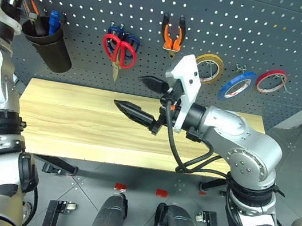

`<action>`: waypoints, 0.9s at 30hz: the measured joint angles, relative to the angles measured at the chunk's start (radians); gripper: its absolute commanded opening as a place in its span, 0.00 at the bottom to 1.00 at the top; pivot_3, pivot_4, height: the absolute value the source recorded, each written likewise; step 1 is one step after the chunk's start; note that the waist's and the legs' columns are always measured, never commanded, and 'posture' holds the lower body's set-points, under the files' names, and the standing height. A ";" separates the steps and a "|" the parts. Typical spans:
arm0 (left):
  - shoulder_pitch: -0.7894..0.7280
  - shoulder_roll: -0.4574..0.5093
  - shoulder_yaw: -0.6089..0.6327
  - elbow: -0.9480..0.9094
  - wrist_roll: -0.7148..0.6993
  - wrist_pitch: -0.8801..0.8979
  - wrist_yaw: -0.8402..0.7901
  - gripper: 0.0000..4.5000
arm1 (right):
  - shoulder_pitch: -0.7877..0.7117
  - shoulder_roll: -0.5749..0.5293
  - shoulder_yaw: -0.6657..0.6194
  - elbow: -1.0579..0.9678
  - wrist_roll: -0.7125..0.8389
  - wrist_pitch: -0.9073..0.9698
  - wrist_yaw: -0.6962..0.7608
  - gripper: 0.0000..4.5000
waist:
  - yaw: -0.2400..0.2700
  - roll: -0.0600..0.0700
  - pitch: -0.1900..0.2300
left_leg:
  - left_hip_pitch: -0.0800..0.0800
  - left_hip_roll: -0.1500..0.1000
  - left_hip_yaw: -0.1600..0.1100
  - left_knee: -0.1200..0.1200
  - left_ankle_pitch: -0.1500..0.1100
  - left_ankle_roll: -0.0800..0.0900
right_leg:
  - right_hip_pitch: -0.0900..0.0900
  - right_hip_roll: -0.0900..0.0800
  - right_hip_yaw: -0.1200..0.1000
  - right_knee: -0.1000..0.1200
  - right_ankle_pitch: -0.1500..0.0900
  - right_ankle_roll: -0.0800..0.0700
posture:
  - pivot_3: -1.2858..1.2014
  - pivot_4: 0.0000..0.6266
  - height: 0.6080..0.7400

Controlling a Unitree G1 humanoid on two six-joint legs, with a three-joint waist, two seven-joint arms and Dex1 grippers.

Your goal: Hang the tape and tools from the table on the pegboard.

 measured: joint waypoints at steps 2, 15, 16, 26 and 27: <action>0.008 -0.001 0.001 0.004 0.000 -0.007 0.013 0.18 | 0.000 0.000 0.003 0.000 -0.004 0.000 -0.003 1.00 | -0.004 0.000 0.000 | 0.000 0.000 0.000 0.000 0.000 0.000 | 0.000 0.000 0.000 0.000 0.000 0.000 | 0.52 0.32 1.00; 0.100 -0.018 0.049 0.003 -0.006 -0.001 0.096 0.72 | 0.000 -0.008 0.005 0.001 -0.021 -0.004 -0.006 1.00 | -0.002 -0.001 -0.011 | 0.000 0.000 0.000 0.001 0.000 0.000 | 0.000 0.000 0.000 0.000 0.000 0.000 | 0.52 0.31 1.00; 0.115 -0.032 0.045 -0.024 -0.009 0.007 0.095 0.72 | 0.000 -0.009 0.005 0.001 -0.024 -0.008 -0.006 1.00 | -0.003 -0.001 -0.013 | 0.000 0.000 0.000 0.001 0.000 0.000 | 0.000 0.000 0.000 0.000 0.000 0.000 | 0.52 0.30 1.00; 0.415 -0.182 -0.080 -0.545 -0.117 0.358 0.083 0.72 | 0.128 -0.107 -0.028 -0.037 -0.107 -0.131 -0.018 1.00 | -0.005 -0.001 -0.047 | 0.001 0.001 0.000 -0.001 0.000 0.000 | 0.001 0.001 0.002 0.000 0.000 -0.001 | 0.53 0.25 1.00; 0.444 -0.195 -0.084 -0.556 -0.122 0.404 0.085 0.72 | 0.152 -0.119 -0.030 -0.036 -0.125 -0.149 -0.022 1.00 | -0.006 -0.001 -0.049 | 0.002 0.001 0.000 0.000 0.000 0.000 | 0.001 0.001 0.002 0.001 0.000 -0.001 | 0.53 0.24 1.00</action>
